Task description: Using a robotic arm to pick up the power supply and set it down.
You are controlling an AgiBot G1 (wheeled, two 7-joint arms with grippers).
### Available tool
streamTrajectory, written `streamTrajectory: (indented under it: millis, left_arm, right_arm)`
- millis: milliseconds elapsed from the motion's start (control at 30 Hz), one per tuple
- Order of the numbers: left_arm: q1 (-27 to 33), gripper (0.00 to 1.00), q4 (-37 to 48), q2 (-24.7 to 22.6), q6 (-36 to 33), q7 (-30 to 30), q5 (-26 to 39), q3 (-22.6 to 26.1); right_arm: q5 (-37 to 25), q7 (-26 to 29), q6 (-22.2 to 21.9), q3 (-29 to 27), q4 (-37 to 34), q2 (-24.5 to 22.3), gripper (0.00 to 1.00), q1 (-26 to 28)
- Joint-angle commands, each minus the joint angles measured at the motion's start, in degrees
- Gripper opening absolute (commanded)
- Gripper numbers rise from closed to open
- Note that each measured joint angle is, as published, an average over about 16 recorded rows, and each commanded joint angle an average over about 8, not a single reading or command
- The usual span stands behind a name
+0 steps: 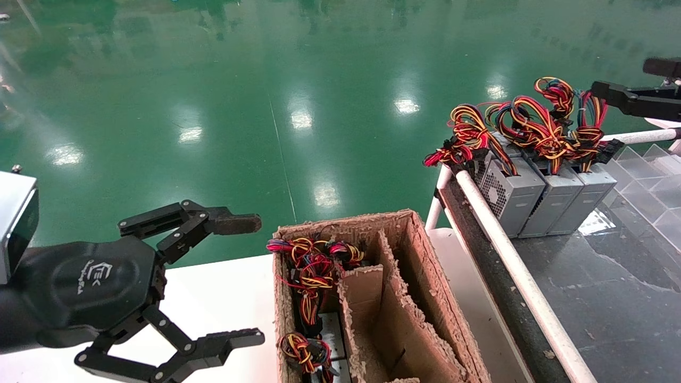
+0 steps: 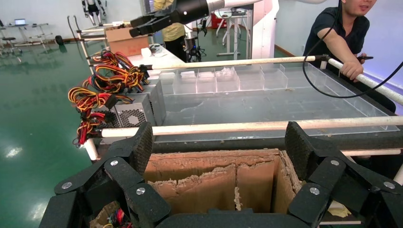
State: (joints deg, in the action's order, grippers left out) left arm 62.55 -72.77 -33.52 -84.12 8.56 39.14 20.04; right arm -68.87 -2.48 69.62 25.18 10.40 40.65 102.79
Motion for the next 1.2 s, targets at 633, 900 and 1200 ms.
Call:
streamTrajectory:
  millis: [633,900,1200]
  left_arm:
    - [0.0,1.0,0.0,0.0,0.0,0.0,0.0,0.0]
    - [0.0,1.0,0.0,0.0,0.0,0.0,0.0,0.0]
    - [0.0,1.0,0.0,0.0,0.0,0.0,0.0,0.0]
  right_arm:
    - [10.5,5.2,6.3,-3.6,24.6,-2.2,1.0,-16.1]
    - [14.7,7.2,8.8,-5.0,34.5,-3.1,1.0,-22.5]
    - [19.5,9.5,11.6,-6.6,45.6,-4.1,1.0,-29.7]
